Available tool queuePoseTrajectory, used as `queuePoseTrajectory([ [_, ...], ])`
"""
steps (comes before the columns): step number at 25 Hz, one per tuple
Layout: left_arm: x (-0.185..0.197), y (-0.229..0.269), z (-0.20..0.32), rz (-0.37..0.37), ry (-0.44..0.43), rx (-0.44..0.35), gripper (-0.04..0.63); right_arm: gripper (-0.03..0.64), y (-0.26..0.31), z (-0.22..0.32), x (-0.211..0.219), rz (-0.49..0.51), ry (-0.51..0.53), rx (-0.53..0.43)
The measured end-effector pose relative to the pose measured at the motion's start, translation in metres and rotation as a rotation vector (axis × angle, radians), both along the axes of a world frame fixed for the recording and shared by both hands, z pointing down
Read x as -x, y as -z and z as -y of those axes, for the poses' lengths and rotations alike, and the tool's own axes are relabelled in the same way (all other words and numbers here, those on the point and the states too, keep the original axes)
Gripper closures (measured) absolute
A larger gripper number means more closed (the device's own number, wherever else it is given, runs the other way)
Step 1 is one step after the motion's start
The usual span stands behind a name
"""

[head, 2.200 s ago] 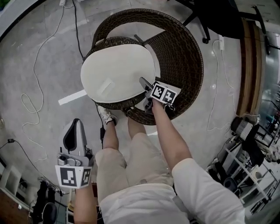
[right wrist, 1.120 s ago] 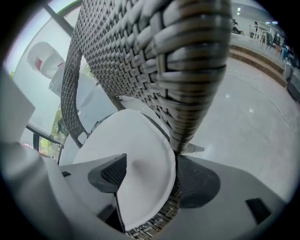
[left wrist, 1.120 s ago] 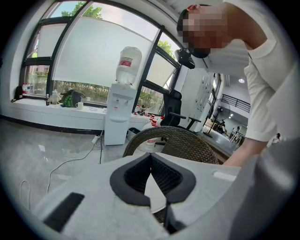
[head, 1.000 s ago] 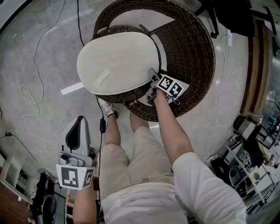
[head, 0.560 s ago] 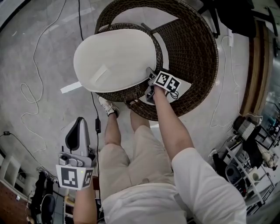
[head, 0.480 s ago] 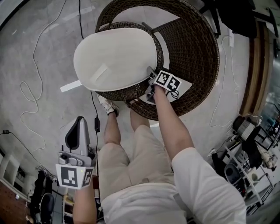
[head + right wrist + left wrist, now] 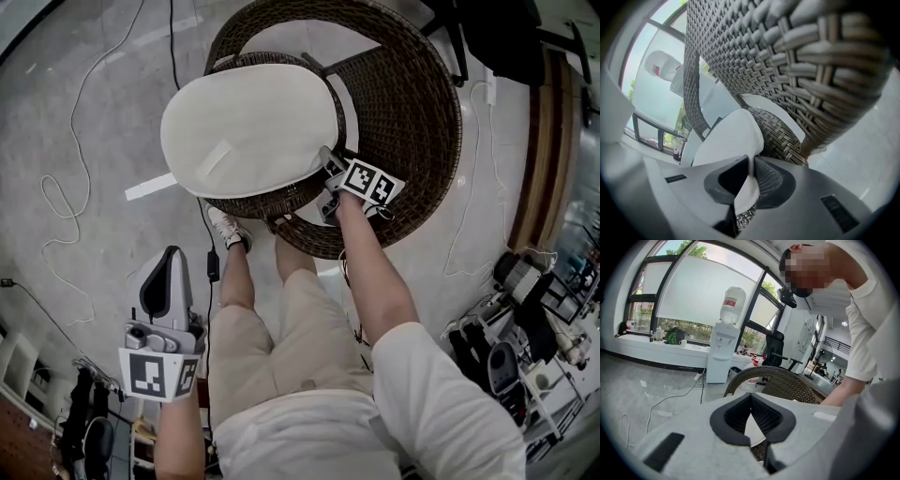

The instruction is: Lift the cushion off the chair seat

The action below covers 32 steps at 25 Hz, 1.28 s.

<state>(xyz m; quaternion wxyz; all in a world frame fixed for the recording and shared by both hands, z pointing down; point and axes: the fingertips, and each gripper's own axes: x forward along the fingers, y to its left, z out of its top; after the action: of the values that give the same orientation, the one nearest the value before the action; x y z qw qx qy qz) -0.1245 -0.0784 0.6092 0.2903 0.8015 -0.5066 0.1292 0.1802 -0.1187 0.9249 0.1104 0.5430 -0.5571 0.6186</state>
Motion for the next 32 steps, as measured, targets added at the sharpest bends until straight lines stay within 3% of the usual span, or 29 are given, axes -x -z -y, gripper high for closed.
queuePoseTrajectory([
  [20,-0.001,0.02,-0.006,-0.022,0.03,-0.053,0.58,0.583,0.085,0.018,0.007,-0.014,0.047,-0.185],
  [32,0.001,0.058,0.007,-0.012,0.024,-0.133,0.58,0.584,0.161,0.046,0.024,-0.058,0.133,-0.332],
])
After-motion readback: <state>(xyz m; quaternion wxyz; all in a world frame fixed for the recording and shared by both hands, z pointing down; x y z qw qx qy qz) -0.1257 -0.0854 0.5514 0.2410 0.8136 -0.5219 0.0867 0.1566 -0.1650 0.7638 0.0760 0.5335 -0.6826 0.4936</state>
